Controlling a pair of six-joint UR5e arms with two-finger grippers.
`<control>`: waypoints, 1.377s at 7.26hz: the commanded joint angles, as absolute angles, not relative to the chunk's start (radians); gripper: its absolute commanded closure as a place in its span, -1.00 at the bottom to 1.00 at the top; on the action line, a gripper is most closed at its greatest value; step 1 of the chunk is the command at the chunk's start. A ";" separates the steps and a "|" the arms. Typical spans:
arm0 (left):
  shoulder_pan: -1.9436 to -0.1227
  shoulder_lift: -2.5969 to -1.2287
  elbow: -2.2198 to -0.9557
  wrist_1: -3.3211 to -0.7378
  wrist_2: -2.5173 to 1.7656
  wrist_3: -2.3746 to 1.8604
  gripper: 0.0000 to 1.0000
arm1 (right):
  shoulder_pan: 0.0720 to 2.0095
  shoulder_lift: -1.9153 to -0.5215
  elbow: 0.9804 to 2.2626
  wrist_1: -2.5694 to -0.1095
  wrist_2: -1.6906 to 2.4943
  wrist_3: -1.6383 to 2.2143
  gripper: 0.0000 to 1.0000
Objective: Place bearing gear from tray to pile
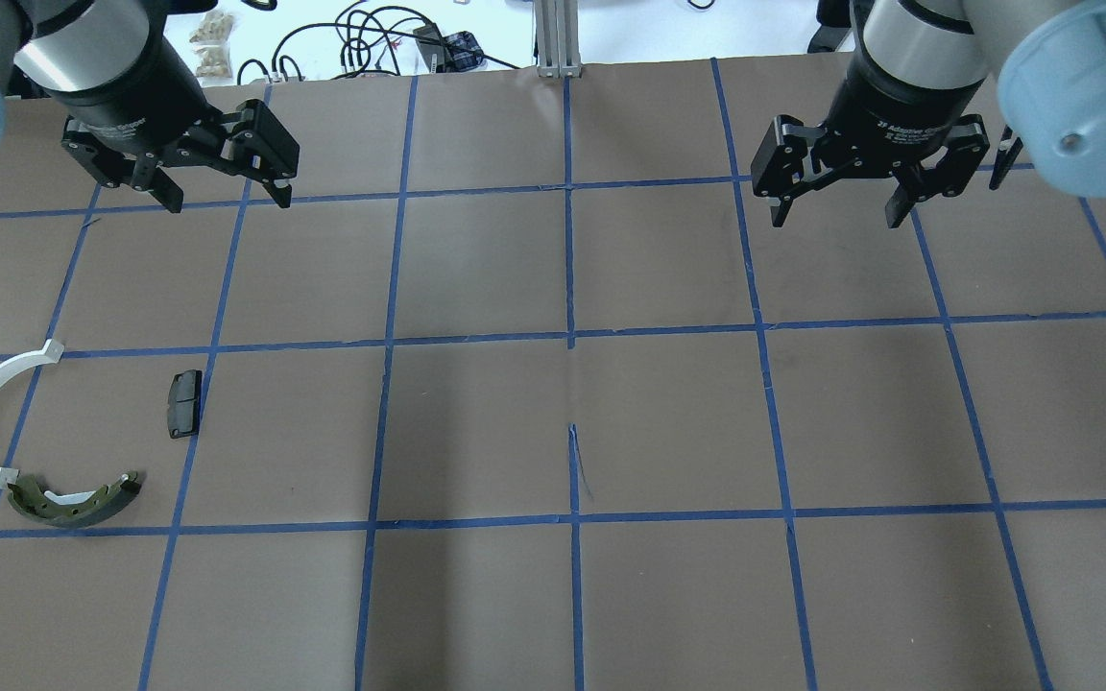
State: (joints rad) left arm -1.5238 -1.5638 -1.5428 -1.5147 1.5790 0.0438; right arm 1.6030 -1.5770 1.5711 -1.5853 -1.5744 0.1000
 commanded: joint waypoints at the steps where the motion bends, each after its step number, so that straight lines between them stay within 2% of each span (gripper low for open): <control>1: -1.525 -1.563 -1.543 -1.516 1.578 0.044 -1.00 | 1.603 -1.577 1.569 -1.586 -1.575 0.100 -1.00; 8: -1.525 -1.563 -1.543 -1.514 1.578 0.043 -1.00 | 1.591 -1.575 1.566 -1.591 -1.592 0.092 -1.00; 10: -1.525 -1.563 -1.545 -1.514 1.578 0.043 -1.00 | 1.522 -1.572 1.525 -1.566 -1.598 0.042 -1.00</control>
